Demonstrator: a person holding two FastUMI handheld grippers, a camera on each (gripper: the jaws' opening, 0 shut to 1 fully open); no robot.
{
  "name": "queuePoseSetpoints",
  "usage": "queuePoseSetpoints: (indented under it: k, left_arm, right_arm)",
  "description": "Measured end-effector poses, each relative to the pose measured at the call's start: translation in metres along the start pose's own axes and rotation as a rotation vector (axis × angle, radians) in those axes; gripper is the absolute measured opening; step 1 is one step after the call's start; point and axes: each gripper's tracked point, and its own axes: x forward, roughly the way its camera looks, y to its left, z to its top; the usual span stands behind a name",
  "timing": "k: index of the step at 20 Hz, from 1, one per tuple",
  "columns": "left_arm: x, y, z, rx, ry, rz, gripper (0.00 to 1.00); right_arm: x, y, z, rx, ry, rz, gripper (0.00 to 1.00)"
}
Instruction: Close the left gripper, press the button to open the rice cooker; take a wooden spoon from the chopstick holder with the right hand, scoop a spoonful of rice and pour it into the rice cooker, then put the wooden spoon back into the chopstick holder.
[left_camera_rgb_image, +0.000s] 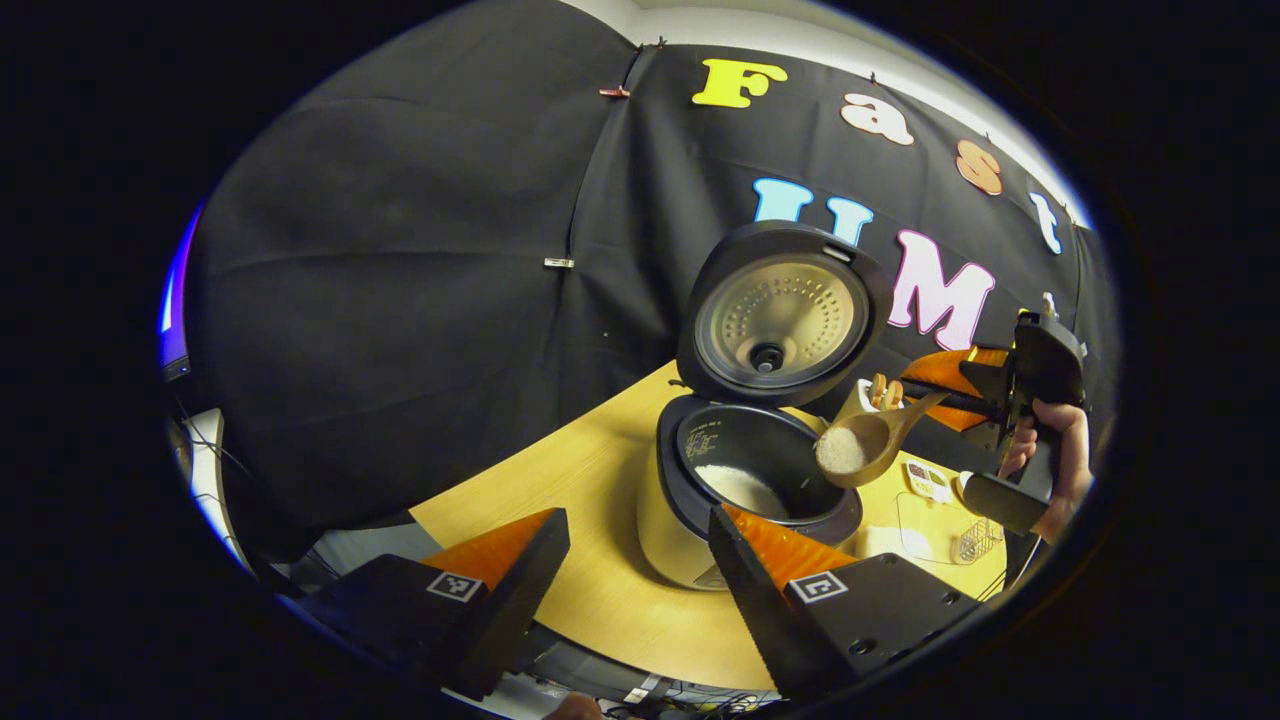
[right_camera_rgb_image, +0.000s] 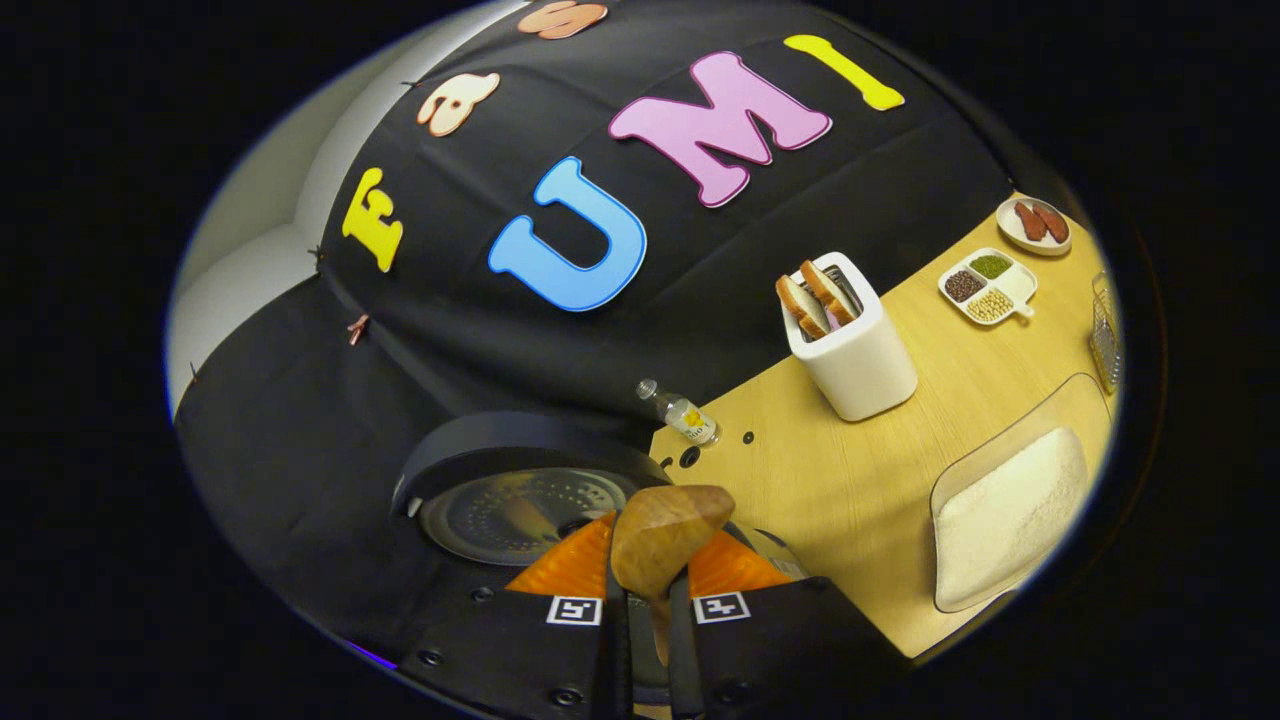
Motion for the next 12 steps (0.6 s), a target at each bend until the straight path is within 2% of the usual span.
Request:
queuePoseSetpoints:
  k: [7, 12]
  left_arm:
    - [0.008, 0.003, -0.01, -0.007, 0.028, 0.013, 0.95]
    - [0.012, 0.003, -0.016, -0.011, 0.043, 0.016, 0.95]
  right_arm:
    - [0.011, 0.015, -0.028, -0.2, 0.001, 0.086, 0.18]
    - [0.008, 0.029, -0.057, -0.287, 0.053, 0.18, 0.18]
